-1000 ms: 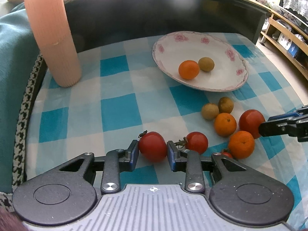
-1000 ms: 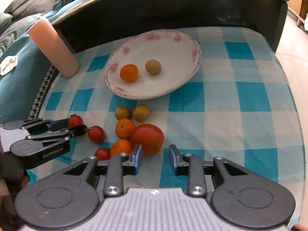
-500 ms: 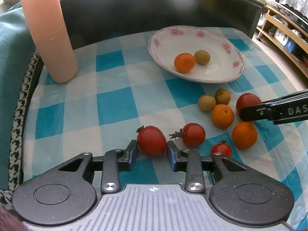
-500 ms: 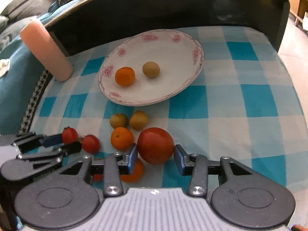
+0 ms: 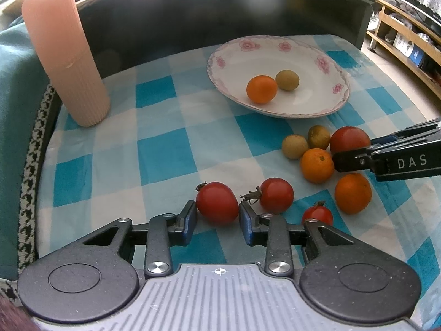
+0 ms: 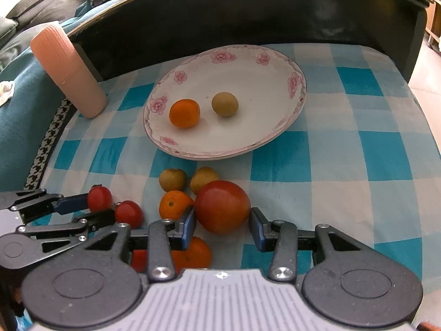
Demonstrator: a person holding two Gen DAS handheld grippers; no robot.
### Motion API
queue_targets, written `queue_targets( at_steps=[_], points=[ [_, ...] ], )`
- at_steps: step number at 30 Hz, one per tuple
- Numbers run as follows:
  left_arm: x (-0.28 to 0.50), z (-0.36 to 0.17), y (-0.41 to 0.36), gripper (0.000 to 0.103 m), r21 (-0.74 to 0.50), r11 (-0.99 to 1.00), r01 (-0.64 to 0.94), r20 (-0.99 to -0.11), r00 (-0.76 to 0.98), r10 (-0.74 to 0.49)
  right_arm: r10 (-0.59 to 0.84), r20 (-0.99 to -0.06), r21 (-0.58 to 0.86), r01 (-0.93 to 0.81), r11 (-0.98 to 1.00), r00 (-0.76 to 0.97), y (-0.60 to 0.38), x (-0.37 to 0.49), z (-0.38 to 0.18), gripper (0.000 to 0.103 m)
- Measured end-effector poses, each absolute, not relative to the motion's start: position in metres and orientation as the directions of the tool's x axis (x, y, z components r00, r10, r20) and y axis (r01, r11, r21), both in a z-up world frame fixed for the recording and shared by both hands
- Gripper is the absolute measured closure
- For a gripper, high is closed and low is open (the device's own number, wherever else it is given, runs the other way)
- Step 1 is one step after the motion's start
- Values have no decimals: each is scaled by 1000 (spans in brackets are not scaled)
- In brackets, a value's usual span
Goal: Organize fruits
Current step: 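Grasp the large red tomato with the right tool while the left tool approaches cherry tomatoes, then lift the large red tomato with the right tool while the left tool aligns over a cherry tomato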
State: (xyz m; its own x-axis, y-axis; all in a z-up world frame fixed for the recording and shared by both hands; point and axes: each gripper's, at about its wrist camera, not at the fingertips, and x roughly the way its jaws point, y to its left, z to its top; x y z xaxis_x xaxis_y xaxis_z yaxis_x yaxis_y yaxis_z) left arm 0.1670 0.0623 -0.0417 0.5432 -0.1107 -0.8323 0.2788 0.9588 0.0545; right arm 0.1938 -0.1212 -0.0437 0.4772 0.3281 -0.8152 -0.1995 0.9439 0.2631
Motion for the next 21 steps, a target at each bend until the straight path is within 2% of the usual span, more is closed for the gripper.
queue_targets(
  at_steps=[21],
  points=[
    [167, -35, 52, 63, 88, 950, 299, -823, 560, -100, 302, -822, 219, -220, 950, 483, -118, 189, -40, 48]
  ],
)
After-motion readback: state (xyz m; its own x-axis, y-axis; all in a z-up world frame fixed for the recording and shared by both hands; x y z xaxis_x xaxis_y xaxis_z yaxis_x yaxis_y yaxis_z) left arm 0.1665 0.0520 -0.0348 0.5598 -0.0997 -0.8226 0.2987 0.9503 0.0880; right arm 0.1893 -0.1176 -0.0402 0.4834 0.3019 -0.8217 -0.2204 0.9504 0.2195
